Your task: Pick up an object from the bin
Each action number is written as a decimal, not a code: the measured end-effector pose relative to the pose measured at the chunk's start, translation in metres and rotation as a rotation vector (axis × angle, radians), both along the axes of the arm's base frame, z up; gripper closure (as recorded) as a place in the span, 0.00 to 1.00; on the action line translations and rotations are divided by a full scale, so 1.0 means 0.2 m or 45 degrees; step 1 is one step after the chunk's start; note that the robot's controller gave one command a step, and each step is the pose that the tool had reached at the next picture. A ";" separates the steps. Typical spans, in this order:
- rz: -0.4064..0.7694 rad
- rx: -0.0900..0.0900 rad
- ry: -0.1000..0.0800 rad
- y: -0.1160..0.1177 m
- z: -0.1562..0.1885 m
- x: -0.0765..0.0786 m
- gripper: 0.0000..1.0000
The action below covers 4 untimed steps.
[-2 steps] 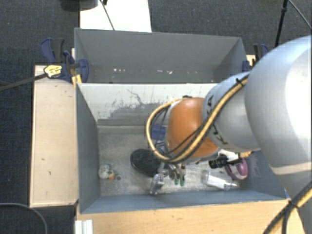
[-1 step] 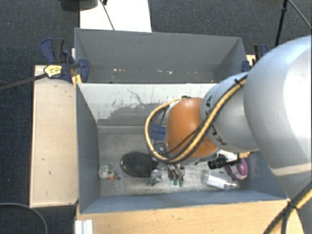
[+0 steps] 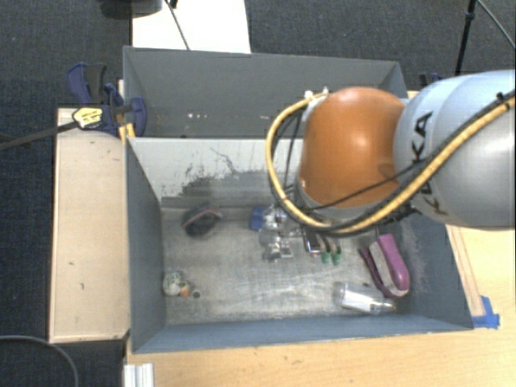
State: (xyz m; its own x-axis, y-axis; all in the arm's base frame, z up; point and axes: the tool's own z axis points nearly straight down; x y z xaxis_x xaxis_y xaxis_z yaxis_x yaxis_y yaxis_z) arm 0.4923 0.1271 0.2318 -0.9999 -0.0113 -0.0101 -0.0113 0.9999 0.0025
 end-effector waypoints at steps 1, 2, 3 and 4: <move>-0.295 -0.001 0.017 0.19 -0.48 0.03 1.00; -0.254 -0.004 0.015 0.15 -0.48 0.05 1.00; -0.174 -0.004 0.015 0.15 -0.51 0.07 1.00; -0.077 -0.003 0.010 0.15 -0.48 0.06 1.00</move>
Offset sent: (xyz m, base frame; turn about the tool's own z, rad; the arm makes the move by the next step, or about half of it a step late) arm 0.0067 0.0377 -0.0937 0.2330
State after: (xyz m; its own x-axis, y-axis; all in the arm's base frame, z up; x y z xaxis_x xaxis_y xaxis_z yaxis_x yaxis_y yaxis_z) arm 0.5048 0.1569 0.1356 -0.9988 0.0489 -0.0021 0.0489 0.9988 0.0001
